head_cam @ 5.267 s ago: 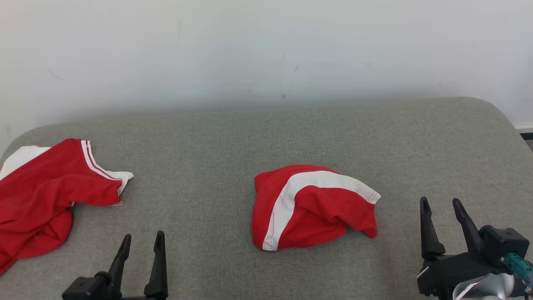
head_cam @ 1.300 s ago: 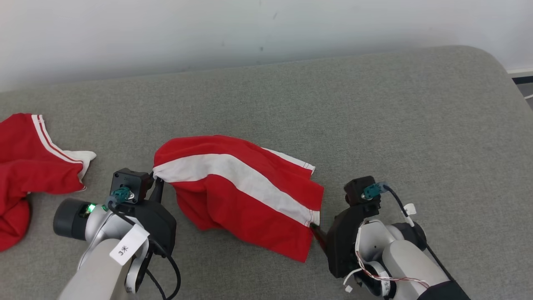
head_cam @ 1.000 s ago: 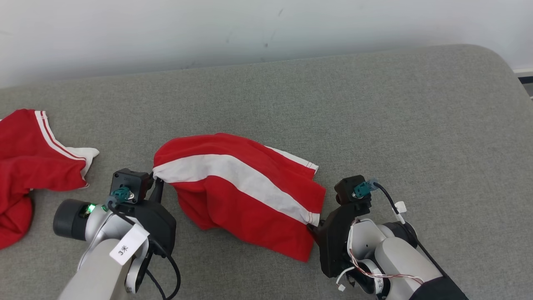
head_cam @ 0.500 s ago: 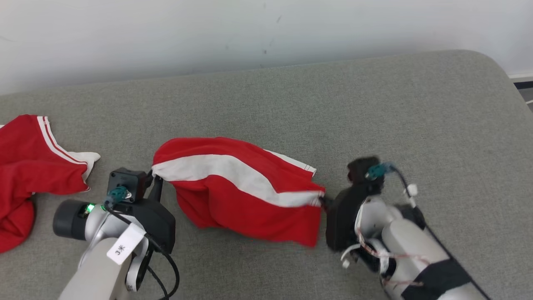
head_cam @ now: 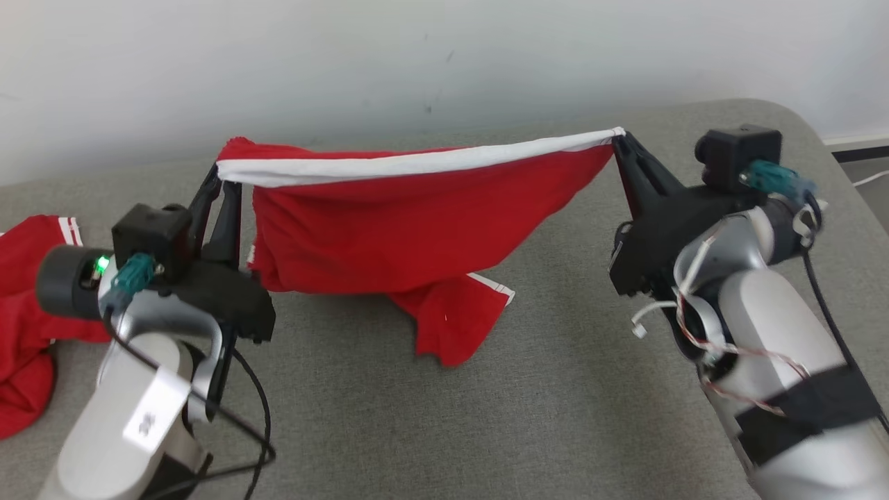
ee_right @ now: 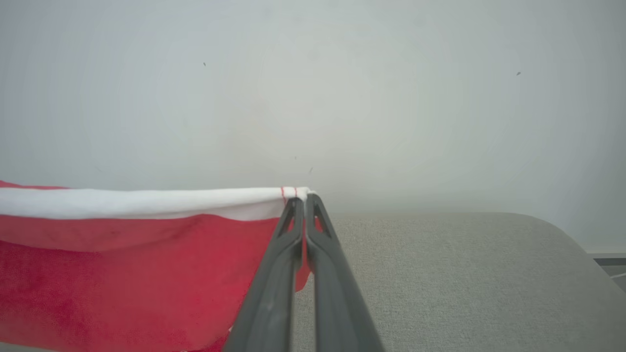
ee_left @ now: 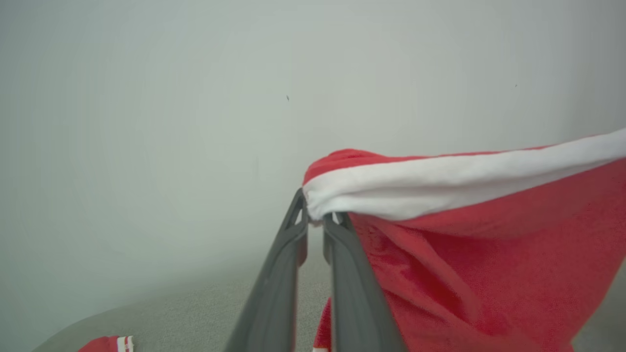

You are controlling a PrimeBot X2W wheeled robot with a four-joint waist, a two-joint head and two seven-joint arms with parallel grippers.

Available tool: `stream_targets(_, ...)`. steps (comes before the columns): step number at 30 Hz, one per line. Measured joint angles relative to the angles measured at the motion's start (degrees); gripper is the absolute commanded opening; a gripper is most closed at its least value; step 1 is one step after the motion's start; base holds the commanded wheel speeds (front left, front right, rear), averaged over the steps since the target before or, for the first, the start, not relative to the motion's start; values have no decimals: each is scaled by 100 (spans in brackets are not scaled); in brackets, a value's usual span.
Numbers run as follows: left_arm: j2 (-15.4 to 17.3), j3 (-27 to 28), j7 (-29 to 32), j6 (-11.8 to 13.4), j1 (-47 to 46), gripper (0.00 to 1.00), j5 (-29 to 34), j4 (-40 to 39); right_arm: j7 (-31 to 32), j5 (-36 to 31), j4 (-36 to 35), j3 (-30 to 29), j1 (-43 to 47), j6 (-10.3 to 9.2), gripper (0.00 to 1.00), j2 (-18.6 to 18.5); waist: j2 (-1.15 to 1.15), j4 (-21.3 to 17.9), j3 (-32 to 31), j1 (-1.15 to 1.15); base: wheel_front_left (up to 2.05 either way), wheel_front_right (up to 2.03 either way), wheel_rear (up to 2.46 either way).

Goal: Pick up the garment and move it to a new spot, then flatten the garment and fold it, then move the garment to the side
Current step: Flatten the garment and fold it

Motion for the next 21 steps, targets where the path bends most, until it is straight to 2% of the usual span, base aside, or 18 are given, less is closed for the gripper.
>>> stream_targets(3,31,40,-13,1,369,0,-62,-554,-91,121,-760,-29,432,12,0,-178,0,-43,-36,0,0,0,0)
stream_targets(5,23,24,27,1,662,0,-143,-1043,-108,350,-1347,-103,816,168,0,-285,0,-52,-55,0,0,0,0)
stream_targets(9,80,1,249,-7,1139,0,-402,-2231,-102,624,-2604,-275,1265,260,0,-401,0,-31,-43,-1,0,0,0)
stream_targets(12,203,1,590,-11,1186,0,-463,-2771,43,662,-2949,-448,1206,244,0,-523,0,-21,18,-1,0,0,0)
stream_targets(14,213,-20,909,-10,1155,0,-466,-2772,244,676,-2718,-509,1008,212,0,-608,0,-17,90,-1,0,0,0)
stream_targets(17,67,-66,1363,-51,760,0,-667,-2115,541,721,-1723,-450,408,218,0,-609,0,-10,252,-1,0,0,0)
stream_targets(18,-74,-41,1584,-43,183,0,-650,-1444,617,758,-964,-405,-221,259,0,-526,1,-4,383,1,0,0,0)
stream_targets(21,-323,76,1629,-1,-981,0,-478,-669,509,679,-101,-435,-1455,320,0,-438,1,9,593,2,0,0,0)
